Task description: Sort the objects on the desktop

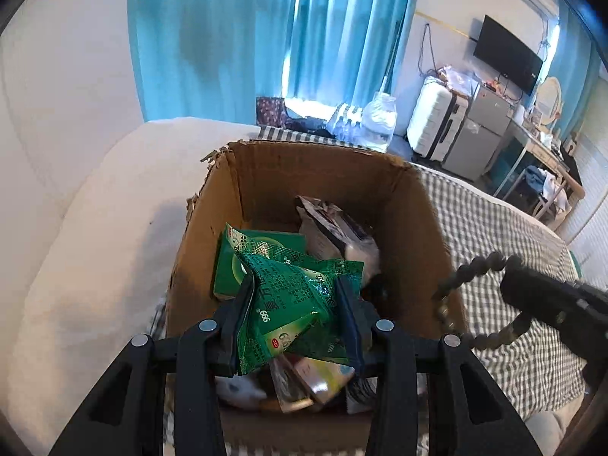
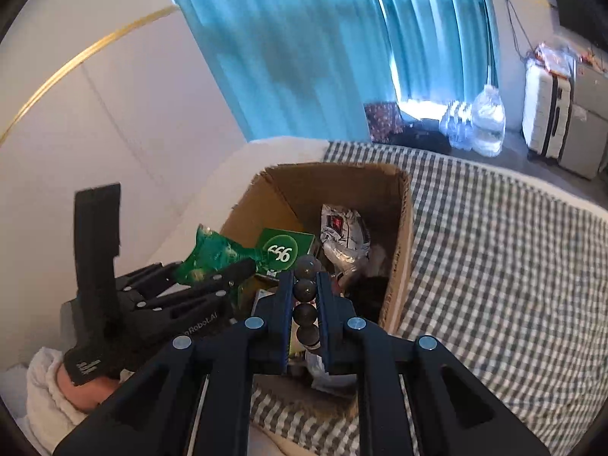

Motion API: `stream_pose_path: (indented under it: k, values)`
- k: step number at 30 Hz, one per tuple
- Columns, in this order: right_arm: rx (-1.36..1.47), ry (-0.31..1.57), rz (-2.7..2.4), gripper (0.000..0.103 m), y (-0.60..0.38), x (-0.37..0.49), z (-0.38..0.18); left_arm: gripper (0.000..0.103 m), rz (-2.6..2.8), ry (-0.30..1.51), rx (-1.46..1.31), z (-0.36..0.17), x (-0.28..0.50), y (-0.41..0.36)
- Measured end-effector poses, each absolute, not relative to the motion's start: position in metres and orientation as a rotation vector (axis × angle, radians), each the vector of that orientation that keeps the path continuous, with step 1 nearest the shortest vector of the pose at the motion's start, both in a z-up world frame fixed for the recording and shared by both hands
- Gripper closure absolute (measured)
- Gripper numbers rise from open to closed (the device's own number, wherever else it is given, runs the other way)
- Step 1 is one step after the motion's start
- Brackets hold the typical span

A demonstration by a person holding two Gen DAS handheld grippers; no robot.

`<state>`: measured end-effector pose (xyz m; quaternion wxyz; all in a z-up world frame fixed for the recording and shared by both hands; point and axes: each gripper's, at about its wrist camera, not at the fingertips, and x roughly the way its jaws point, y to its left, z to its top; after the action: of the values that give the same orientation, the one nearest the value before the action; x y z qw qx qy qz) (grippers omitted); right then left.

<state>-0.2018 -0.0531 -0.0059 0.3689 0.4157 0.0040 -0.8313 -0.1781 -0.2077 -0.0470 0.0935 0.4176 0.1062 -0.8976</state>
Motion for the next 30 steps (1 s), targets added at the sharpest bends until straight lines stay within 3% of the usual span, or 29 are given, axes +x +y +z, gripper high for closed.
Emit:
stream_pose_path:
  k: [8,10,12,15,18,21,24,27,30]
  values:
    - [1.093,0.05,-2.223,0.089,-0.056,-0.225,-0.028,0.061,-2.664,0.282,1.296,-0.057,-0.225,-0.215]
    - [1.094,0.055,-2.246,0.083,-0.053,-0.227,-0.026,0.054,-2.668,0.27,1.308,-0.056,-0.23,-0.211]
    - [1.102,0.081,-2.274,0.079,-0.051,-0.228,-0.022,0.025,-2.643,0.292,1.362,-0.058,-0.234,-0.211]
    - [1.068,0.064,-2.329,0.057,-0.038,-0.225,-0.011,0.015,-2.613,0.312,1.353,-0.057,-0.227,-0.213]
    - [1.056,0.034,-2.362,0.054,-0.018,-0.218,-0.001,0.004,-2.569,0.296,1.358,-0.055,-0.213,-0.211]
    - [1.088,0.047,-2.414,0.051,0.006,-0.207,0.005,0.0,-2.567,0.284,1.339,-0.049,-0.19,-0.206]
    - [1.106,0.03,-2.469,0.04,0.034,-0.188,0.005,0.0,-2.589,0.303,1.285,-0.045,-0.152,-0.194]
    - [1.121,0.014,-2.512,0.04,0.059,-0.167,0.006,0.0,-2.598,0.318,1.265,-0.036,-0.123,-0.181]
    - [1.068,0.022,-2.556,0.034,0.079,-0.142,0.022,0.0,-2.674,0.367,1.136,-0.004,-0.086,-0.164]
